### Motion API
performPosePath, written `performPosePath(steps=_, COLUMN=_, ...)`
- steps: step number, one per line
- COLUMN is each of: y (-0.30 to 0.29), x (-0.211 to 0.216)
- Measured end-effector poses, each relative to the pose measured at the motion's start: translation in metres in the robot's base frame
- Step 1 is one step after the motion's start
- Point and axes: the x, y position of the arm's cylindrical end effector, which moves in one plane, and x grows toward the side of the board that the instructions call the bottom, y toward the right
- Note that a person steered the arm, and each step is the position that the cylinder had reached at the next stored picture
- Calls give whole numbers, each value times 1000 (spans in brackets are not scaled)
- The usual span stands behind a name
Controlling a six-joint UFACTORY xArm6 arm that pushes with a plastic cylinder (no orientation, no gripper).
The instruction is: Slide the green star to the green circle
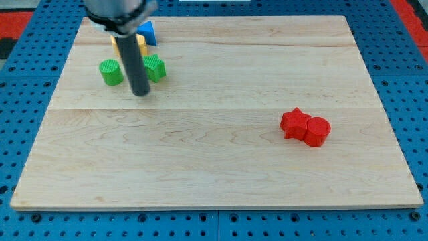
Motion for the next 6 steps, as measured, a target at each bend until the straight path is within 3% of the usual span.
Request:
performPosePath(steps=1, y=57, x=-5)
performPosePath(steps=2, y=61, x=-35)
performPosePath(steps=4, y=31, x=-94)
performPosePath(steps=5, y=-11, x=-68)
performPosePath(steps=6, y=-35, x=-71)
